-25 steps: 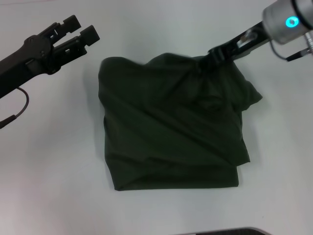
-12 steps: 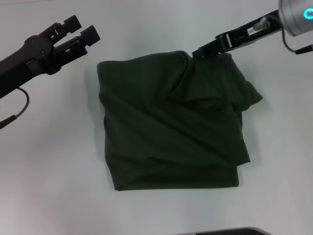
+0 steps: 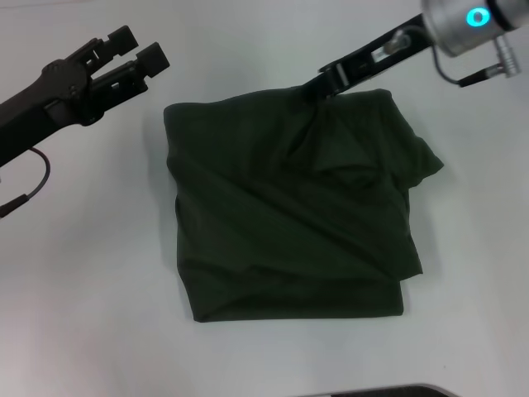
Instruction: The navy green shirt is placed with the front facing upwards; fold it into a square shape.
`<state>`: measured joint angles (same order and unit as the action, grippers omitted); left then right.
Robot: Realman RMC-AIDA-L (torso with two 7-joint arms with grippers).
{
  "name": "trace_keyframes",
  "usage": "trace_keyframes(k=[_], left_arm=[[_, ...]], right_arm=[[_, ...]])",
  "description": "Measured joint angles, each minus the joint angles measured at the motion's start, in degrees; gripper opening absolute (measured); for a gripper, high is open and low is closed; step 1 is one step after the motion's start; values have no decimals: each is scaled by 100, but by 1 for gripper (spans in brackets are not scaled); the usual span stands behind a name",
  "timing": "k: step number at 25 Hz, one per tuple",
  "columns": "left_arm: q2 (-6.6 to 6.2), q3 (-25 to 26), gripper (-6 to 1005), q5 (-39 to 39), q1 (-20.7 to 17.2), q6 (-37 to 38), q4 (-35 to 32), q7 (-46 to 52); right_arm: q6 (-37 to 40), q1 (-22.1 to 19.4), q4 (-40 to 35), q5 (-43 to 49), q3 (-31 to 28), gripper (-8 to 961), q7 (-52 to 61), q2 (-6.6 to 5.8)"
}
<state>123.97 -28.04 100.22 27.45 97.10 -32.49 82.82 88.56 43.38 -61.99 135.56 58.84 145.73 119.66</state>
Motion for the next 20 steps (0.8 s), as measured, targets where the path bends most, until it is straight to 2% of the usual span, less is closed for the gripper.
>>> trace_keyframes(k=[9,20], left_arm=[[4,11,918,-3,-3,-7,6,-24],[4,10,918,-3,-7,-16,14,-49]], right_arm=[[-429,516,1102,-73,678,518,-112,14],[-580,514,1280,-15,674,519,-70,-24]])
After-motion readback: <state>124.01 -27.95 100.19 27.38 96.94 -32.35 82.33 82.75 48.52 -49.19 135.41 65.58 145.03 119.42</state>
